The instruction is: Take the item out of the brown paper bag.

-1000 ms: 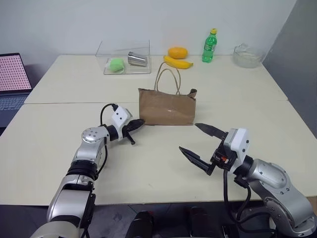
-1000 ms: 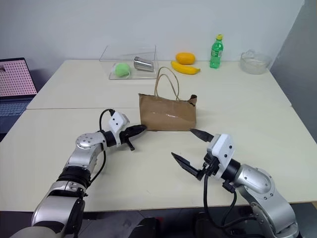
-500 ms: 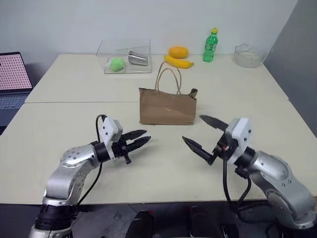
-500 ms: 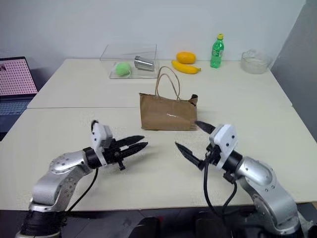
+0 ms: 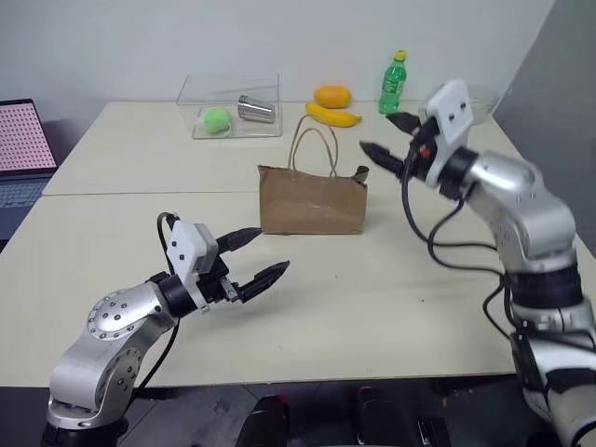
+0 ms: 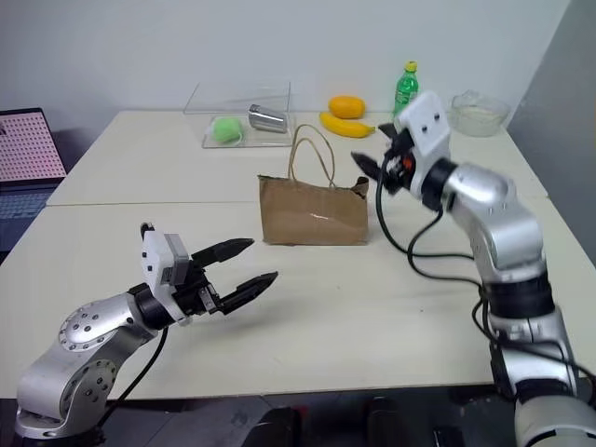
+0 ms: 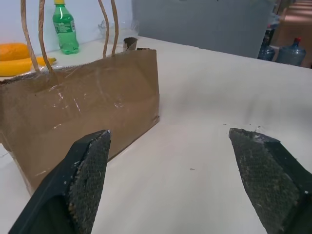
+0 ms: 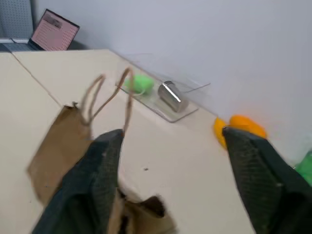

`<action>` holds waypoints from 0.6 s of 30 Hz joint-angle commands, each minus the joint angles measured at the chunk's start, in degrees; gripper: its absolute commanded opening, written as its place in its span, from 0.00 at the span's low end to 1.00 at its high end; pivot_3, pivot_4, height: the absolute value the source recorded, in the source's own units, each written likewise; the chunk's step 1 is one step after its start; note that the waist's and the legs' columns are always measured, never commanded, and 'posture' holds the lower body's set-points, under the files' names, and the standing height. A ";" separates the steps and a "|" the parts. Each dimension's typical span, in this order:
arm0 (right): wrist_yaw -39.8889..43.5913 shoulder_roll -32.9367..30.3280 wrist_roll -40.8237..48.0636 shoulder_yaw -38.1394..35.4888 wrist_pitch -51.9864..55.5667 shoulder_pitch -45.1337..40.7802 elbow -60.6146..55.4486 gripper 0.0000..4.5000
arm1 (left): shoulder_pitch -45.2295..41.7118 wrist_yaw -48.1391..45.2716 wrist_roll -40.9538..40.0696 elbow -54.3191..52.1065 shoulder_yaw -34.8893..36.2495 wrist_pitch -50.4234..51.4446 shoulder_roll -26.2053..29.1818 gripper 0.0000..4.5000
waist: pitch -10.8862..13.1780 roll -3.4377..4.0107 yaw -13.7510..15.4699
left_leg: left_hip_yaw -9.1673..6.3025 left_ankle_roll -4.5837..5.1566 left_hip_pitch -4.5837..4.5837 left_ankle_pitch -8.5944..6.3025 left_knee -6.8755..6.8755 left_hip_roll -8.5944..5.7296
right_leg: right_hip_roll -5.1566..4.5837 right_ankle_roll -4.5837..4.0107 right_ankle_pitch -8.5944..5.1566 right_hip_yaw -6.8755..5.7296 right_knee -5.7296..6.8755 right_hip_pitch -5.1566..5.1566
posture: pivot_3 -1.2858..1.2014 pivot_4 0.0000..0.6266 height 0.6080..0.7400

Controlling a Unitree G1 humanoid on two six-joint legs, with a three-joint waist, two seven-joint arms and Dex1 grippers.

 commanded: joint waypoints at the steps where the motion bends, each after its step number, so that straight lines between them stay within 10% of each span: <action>1: 5.92 0.63 -7.17 4.89 -9.81 -6.68 14.59 0.47 | -0.50 -0.60 0.35 -1.64 -0.22 -1.87 0.75 0.91 | 0.00 0.00 -0.06 | -0.02 0.00 -0.04 0.00 -0.01 -0.01 | -0.01 0.00 0.00 -0.02 -0.02 -0.01 | 0.52 0.24 1.00; 7: 10.84 6.13 -16.64 10.88 -24.01 -17.78 40.37 0.01 | -0.43 -1.64 1.58 -0.55 -1.23 -3.34 1.46 0.91 | 0.01 0.01 -0.51 | 0.06 0.03 -0.17 -0.03 -0.02 -0.02 | -0.05 -0.02 0.01 0.03 -0.03 -0.17 | 0.52 0.24 1.00; 18: 33.91 6.80 -16.38 11.63 -23.27 -18.04 39.11 0.01 | 1.27 -6.14 2.85 1.77 -0.32 -6.00 4.72 0.91 | 0.05 0.08 -0.46 | 0.01 0.02 -0.19 -0.03 -0.02 -0.03 | -0.06 -0.05 0.03 0.01 -0.01 -0.20 | 0.52 0.24 1.00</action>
